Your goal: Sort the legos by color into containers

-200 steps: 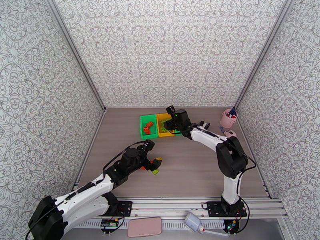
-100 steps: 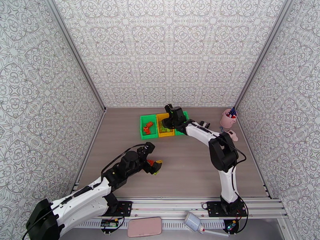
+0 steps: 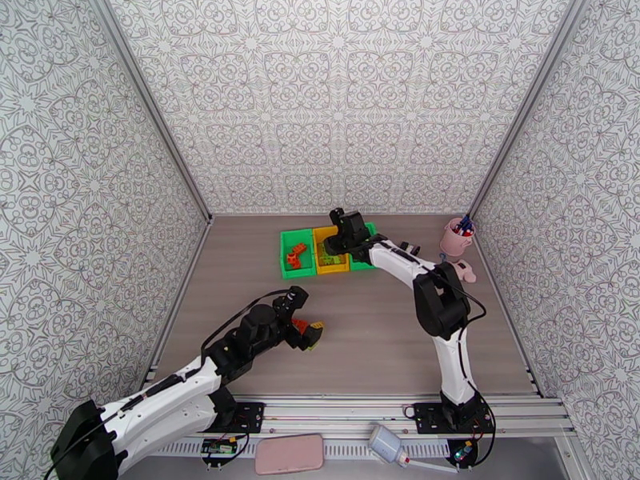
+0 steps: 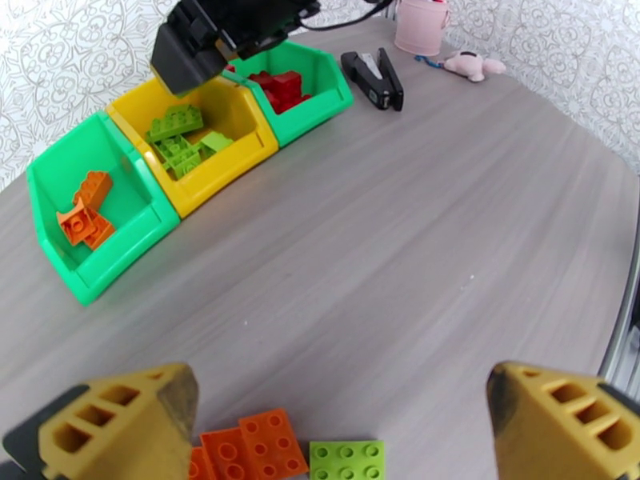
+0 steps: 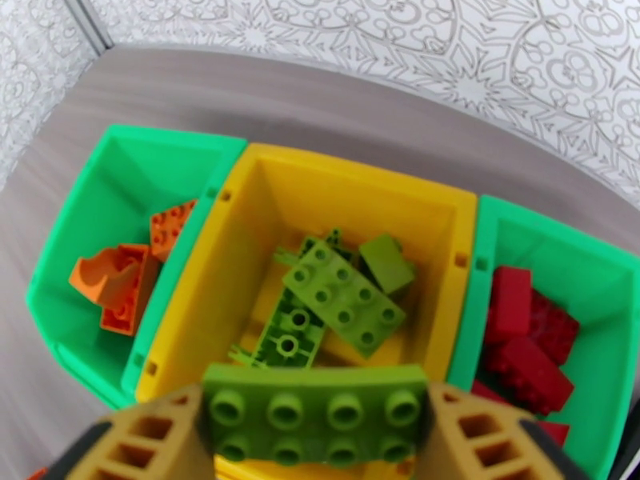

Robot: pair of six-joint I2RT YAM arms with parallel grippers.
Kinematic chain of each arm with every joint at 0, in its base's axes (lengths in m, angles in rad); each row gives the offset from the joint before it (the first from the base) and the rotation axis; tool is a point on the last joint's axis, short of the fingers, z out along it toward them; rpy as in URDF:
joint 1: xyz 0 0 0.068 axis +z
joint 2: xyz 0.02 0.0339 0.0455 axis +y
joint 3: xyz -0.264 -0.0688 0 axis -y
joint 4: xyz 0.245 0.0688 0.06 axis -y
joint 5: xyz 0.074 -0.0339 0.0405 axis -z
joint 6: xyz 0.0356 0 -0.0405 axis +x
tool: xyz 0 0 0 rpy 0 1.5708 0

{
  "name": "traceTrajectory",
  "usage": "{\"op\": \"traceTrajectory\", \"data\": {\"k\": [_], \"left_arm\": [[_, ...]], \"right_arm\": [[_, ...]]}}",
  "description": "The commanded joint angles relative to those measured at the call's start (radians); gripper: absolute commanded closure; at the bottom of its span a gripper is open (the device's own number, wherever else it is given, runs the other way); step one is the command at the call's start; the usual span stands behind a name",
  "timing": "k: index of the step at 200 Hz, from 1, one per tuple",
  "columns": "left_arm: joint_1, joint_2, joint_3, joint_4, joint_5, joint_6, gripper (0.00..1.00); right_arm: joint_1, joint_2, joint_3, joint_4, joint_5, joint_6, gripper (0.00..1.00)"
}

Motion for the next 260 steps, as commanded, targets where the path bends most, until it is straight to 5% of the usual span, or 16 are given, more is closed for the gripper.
{"op": "traceTrajectory", "data": {"k": [1,113,197,260], "left_arm": [[-0.008,-0.027,-0.02,0.002,-0.031,-0.016,0.0],[0.071,-0.019,0.038,-0.081,-0.028,0.003,0.0],[0.131,0.027,0.13,-0.229,-0.062,-0.093,0.0],[0.193,0.065,0.156,-0.252,-0.014,-0.113,0.0]], "right_arm": [[-0.004,0.047,0.059,-0.035,-0.01,0.014,0.52],[-0.004,0.099,0.128,-0.052,0.015,0.029,0.5],[-0.004,-0.054,-0.018,0.037,0.002,0.015,0.1],[-0.004,-0.239,-0.255,0.133,-0.01,0.012,0.08]]}}
